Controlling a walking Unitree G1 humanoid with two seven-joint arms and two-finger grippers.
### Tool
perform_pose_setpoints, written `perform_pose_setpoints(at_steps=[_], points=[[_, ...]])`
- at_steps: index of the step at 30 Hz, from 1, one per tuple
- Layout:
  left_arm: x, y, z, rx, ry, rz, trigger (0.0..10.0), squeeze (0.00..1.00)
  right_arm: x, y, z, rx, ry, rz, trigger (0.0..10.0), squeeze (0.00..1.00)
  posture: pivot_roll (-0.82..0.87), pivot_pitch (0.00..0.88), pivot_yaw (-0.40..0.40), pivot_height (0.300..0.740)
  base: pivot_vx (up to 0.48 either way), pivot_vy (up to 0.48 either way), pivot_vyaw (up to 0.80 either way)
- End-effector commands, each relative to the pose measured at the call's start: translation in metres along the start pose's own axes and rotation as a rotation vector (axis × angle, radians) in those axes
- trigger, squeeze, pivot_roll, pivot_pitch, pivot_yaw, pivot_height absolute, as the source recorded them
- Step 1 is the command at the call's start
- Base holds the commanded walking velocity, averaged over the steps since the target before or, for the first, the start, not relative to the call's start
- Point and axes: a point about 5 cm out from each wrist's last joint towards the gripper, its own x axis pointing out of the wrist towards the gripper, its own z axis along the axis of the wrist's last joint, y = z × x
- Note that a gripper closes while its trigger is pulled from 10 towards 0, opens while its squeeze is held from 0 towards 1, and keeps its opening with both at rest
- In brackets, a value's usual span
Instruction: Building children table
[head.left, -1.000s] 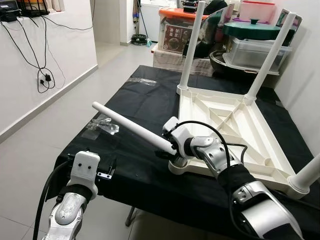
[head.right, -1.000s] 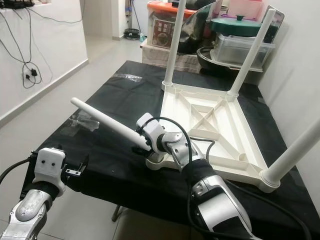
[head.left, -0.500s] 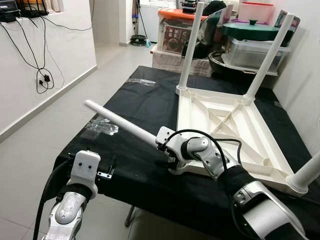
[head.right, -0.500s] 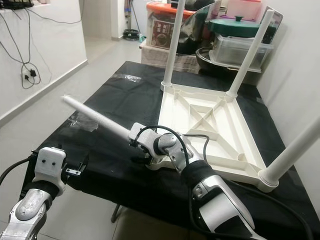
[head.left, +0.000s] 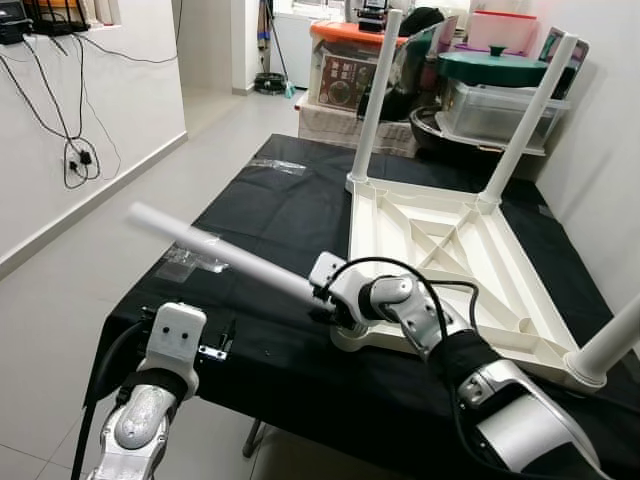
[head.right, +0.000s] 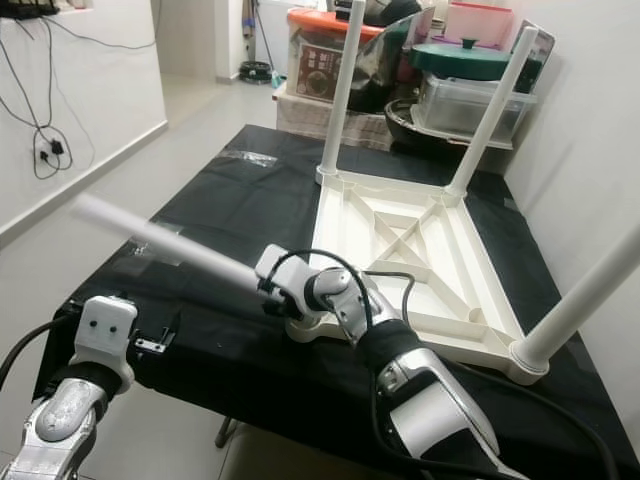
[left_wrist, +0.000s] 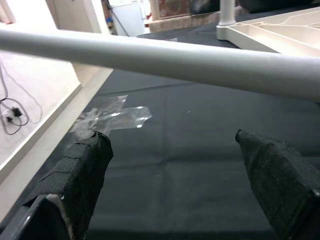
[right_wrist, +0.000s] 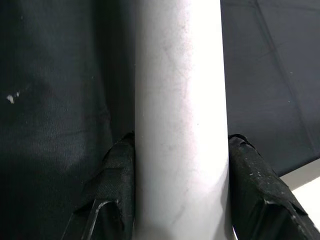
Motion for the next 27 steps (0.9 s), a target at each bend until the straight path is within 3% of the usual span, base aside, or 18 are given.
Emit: perform_pose_setpoints(at_steps=[1,3,5,8,12,13,15,17,19,22,27], points=[[0.001,-0.001,-0.003,0.003,0.009,-0.004,10.0,0.0,0.005,0.008,-0.013,0.058,0.023,0.025,0.0,0.0,0.09,0.0,-0.118,0.74,0.0,0.0,0.0],[0.001,-0.001,-0.003,0.003,0.008,-0.006,10.0,0.0,0.003,0.006,-0.005,0.068,-0.031,0.01,0.0,0.0,0.08,0.0,-0.114,0.74,0.0,0.0,0.0],[0.002,-0.001,-0.002,0.003,0.007,-0.009,10.0,0.0,-0.002,-0.001,0.013,0.098,-0.154,-0.031,0.0,0.0,0.08,0.0,-0.11,0.74,0.0,0.0,0.0],[0.003,-0.001,-0.002,0.004,0.006,-0.01,10.0,0.0,-0.003,-0.003,0.019,0.108,-0.195,-0.045,0.0,0.0,0.08,0.0,-0.11,0.74,0.0,0.0,0.0],[0.005,-0.002,0.0,-0.018,-0.007,-0.028,10.0,0.0,-0.017,-0.021,0.058,0.21,-0.403,-0.126,0.0,0.0,0.08,0.0,-0.102,0.74,0.0,0.0,0.0],[0.005,-0.002,0.0,-0.018,-0.007,-0.028,10.0,0.0,-0.017,-0.021,0.058,0.21,-0.403,-0.126,0.0,0.0,0.08,0.0,-0.102,0.74,0.0,0.0,0.0],[0.005,-0.003,0.005,-0.068,-0.035,-0.085,10.0,0.0,-0.023,-0.025,0.085,0.303,-0.527,-0.167,0.0,0.0,0.08,0.0,-0.095,0.74,0.0,0.0,0.0],[0.006,-0.004,0.007,-0.08,-0.045,-0.106,10.0,0.0,-0.024,-0.025,0.093,0.335,-0.565,-0.171,0.0,0.0,0.08,0.0,-0.095,0.74,0.0,0.0,0.0],[0.007,-0.006,0.013,-0.14,-0.071,-0.169,10.0,0.0,-0.021,-0.014,0.115,0.398,-0.638,-0.153,0.0,0.0,0.08,0.0,-0.09,0.74,0.0,0.0,0.0],[0.007,-0.007,0.017,-0.173,-0.086,-0.2,10.0,0.0,-0.018,-0.006,0.125,0.426,-0.669,-0.141,0.0,0.0,0.08,0.0,-0.088,0.74,0.0,0.0,0.0],[0.01,-0.006,0.033,-0.296,-0.15,-0.297,10.0,0.0,-0.003,0.04,0.149,0.472,-0.73,-0.006,0.0,0.0,0.09,0.0,-0.093,0.74,0.0,0.0,0.0]])
